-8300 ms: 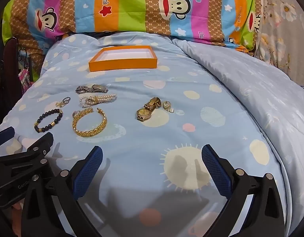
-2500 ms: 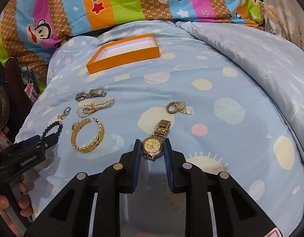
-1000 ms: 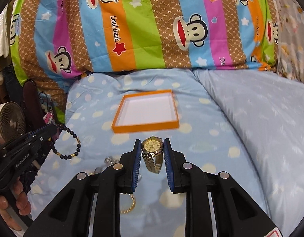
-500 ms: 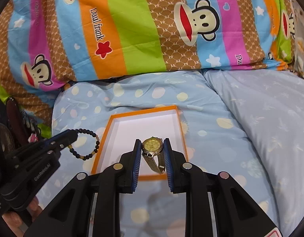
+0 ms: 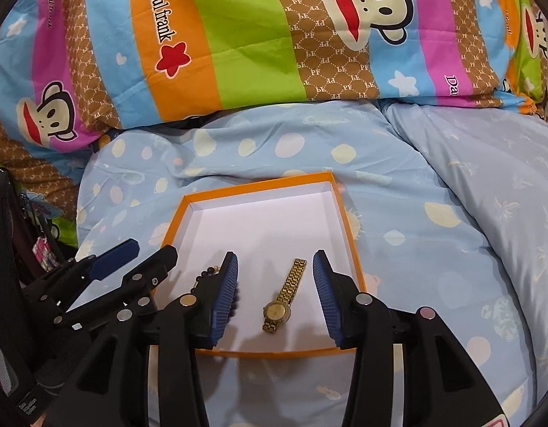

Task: Organize jewelry
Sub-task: 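Lower bracelet and watch into the orange box and open both grippers, then withdraw both open grippers from the orange box, then grasp the pearl brooch with the right gripper, then grasp the silver watch with the left gripper while the right lifts the pearl brooch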

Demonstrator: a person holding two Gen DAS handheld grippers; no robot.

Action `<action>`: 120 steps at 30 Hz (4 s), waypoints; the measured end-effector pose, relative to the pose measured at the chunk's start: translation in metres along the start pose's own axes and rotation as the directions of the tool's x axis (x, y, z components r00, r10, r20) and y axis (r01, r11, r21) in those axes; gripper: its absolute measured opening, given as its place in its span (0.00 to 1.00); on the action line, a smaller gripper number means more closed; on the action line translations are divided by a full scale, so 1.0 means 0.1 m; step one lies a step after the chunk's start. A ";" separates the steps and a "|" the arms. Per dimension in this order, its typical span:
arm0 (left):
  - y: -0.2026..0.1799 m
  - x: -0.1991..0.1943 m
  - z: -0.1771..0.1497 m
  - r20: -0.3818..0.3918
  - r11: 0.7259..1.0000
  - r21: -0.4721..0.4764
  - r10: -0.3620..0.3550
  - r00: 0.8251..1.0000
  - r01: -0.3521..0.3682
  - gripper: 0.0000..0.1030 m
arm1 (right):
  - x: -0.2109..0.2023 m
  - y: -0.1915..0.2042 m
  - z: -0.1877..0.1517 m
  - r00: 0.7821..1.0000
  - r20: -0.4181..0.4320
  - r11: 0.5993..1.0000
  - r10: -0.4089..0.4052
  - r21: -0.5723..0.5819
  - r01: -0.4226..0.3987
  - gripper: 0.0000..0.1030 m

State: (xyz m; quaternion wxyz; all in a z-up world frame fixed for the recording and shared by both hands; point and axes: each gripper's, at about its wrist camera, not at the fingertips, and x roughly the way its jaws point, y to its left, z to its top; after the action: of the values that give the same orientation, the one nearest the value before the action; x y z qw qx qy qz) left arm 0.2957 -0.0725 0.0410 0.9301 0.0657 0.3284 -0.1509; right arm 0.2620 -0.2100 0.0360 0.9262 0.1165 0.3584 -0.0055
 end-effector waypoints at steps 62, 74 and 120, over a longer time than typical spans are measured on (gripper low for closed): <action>0.73 -1.48 -1.93 -0.141 0.945 -0.326 -0.032 0.989 -0.016 0.71 | -0.78 0.63 -1.70 0.974 -0.214 0.996 0.072 0.061 -0.061 0.42; 0.70 -1.46 -1.91 -0.151 0.954 -0.301 -0.040 0.988 -0.008 0.71 | -0.84 0.61 -1.70 0.980 -0.192 0.997 -0.060 -0.054 0.050 0.00; -0.15 -0.78 -1.29 -0.233 0.990 0.059 -0.114 0.966 0.131 0.70 | -1.24 -0.14 -1.92 0.978 -0.194 0.997 0.075 0.000 -0.076 0.07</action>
State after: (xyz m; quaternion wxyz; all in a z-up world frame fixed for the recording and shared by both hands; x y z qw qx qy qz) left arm 0.1568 -0.0396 -0.0101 0.8718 0.0967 0.4309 -0.2118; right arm 0.0414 -0.1905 -0.0223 0.8869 0.1266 0.4423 0.0424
